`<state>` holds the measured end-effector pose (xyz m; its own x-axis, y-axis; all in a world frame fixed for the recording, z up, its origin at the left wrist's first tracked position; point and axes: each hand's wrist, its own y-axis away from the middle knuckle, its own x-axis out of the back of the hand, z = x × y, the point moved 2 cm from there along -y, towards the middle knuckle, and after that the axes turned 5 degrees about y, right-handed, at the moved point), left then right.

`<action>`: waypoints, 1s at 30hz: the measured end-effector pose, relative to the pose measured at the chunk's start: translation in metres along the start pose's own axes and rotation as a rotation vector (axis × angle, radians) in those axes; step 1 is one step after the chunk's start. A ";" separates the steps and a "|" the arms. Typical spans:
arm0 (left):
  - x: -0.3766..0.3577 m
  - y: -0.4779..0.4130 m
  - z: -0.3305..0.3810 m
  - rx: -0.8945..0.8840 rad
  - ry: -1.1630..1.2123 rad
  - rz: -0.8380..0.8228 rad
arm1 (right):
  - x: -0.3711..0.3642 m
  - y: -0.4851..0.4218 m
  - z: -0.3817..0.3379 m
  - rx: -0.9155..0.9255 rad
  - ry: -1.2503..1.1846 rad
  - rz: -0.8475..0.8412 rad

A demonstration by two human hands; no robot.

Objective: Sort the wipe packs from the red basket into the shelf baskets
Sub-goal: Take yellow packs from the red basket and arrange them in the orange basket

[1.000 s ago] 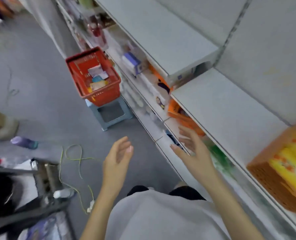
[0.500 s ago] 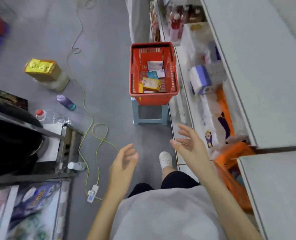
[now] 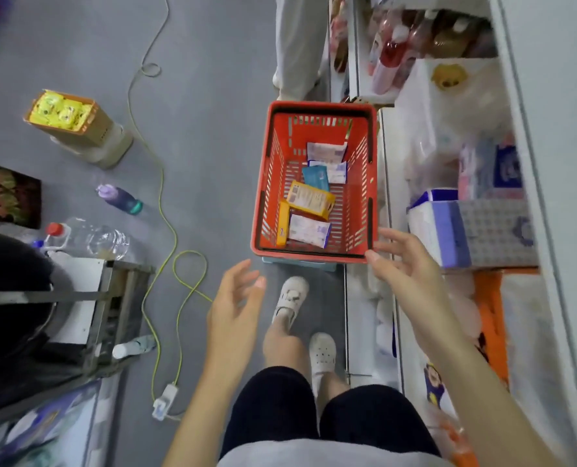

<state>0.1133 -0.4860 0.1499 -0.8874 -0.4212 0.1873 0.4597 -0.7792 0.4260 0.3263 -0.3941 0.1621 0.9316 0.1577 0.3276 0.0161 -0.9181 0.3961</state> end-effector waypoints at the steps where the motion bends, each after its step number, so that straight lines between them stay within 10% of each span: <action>1: -0.006 -0.021 -0.006 0.025 -0.002 -0.010 | -0.009 -0.020 0.009 -0.031 0.011 -0.011; 14: -0.121 -0.306 -0.108 0.329 -0.370 -0.193 | -0.141 -0.317 0.146 -0.210 0.213 -0.074; 23: -0.162 -0.374 -0.184 0.540 -0.328 -0.114 | -0.175 -0.405 0.206 0.017 0.671 -0.136; 30: -0.162 -0.378 -0.209 0.450 -0.458 -0.010 | -0.176 -0.417 0.212 -0.172 0.739 -0.141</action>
<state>0.0901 -0.2200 -0.2267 -0.8617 -0.0965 0.4982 0.4808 -0.4694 0.7406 0.2330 -0.1158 -0.2425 0.4391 0.5270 0.7277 0.0036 -0.8110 0.5851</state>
